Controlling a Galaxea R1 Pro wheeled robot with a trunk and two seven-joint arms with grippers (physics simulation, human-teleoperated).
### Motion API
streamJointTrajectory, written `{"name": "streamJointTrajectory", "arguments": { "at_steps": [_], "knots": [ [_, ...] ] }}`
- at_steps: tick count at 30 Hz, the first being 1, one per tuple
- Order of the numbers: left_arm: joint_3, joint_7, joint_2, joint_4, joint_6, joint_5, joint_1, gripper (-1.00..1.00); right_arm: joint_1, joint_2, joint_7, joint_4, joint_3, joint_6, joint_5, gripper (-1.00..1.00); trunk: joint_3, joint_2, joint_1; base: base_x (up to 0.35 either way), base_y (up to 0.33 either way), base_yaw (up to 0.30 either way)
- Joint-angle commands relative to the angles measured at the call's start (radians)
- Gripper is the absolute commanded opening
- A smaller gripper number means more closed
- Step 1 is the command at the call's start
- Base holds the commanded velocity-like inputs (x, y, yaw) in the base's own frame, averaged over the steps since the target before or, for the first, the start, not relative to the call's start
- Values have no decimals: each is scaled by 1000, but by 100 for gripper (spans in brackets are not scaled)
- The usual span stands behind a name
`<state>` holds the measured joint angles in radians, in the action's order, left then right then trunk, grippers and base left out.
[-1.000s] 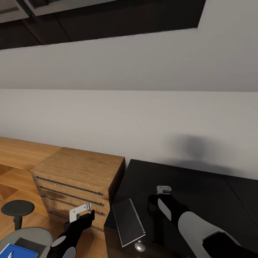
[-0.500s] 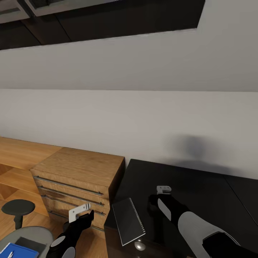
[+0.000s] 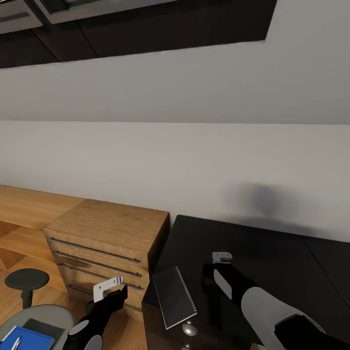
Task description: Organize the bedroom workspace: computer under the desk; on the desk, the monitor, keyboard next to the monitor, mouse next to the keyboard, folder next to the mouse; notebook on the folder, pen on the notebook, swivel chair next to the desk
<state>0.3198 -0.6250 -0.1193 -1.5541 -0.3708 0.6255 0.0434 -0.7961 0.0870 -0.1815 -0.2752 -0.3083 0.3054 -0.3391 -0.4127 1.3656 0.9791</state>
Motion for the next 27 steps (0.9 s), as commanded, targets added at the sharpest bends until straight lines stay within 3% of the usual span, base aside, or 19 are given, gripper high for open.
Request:
{"name": "streamJointTrajectory", "arguments": {
  "at_steps": [1, 17, 27],
  "knots": [
    [2, -9, -1, -1, -2, 7, 1, 100, 0, -1, -7, -1, -8, 6, -16, -100, -1, 1, 0, 0, 0, 0],
    [2, -10, -1, -2, 0, 7, 1, 100, 0, -1, -7, -2, -8, 3, -15, -100, -1, 1, 0, 0, 0, 0],
    [2, -10, 0, -1, 0, 5, 1, 100, 0, -3, -11, -17, -7, -12, -14, -100, 30, -69, -38, 0, 0, 0]
  ]
}}
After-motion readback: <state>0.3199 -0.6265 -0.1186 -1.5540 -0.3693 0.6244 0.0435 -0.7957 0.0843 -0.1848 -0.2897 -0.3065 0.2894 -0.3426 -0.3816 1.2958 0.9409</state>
